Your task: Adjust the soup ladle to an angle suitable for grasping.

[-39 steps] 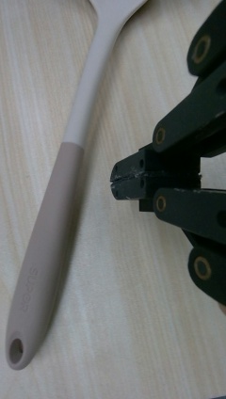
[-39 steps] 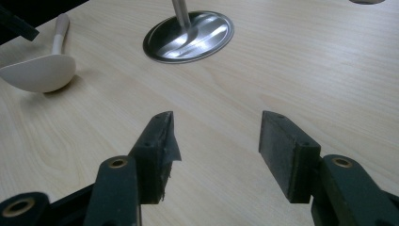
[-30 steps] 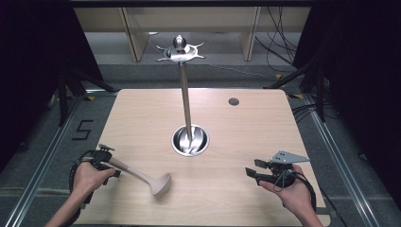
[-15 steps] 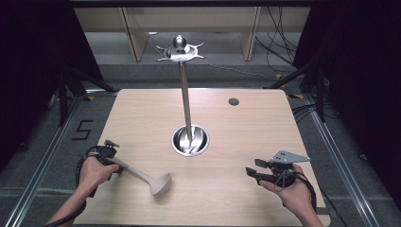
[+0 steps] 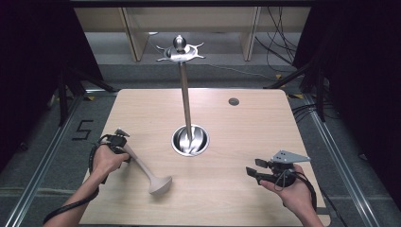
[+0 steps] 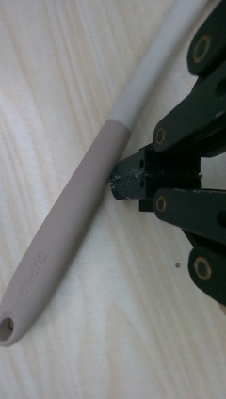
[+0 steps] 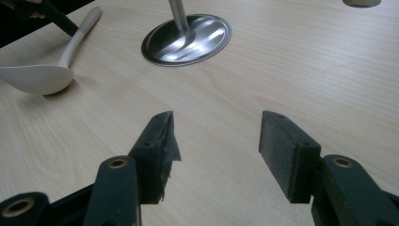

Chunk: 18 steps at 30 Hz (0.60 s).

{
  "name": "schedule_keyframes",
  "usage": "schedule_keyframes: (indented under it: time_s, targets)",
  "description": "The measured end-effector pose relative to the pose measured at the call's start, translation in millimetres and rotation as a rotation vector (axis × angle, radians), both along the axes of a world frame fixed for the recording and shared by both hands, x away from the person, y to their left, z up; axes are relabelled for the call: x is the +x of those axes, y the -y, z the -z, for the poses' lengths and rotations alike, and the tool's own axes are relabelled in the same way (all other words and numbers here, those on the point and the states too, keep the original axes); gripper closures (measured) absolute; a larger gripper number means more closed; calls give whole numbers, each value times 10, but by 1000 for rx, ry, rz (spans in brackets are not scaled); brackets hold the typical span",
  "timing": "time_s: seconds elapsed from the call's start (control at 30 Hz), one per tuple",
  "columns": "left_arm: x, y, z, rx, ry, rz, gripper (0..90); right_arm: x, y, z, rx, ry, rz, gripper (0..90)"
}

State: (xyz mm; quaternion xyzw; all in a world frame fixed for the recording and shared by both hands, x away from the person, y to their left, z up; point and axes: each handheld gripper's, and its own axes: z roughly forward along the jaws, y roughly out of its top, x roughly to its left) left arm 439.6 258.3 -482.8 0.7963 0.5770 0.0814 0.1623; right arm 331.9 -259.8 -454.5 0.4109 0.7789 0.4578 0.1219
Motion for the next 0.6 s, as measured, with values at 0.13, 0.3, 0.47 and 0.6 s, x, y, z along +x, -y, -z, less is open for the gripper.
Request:
schedule_keyframes:
  time_s: [0.13, 0.3, 0.47, 0.6]
  targets:
    - [85, 97, 2, 0, 7, 4, 893, -2, -2, -1, -3, 0, -4, 462]
    - [153, 172, 0, -8, 10, 6, 893, -4, 2, -3, -2, -2, 0, 462]
    - [173, 247, -3, -13, 27, -9, 847, -14, 5, -9, -11, -11, 5, 460]
    - [141, 193, -61, -41, 56, -35, 722, 0, 31, -8, -25, 20, -9, 459]
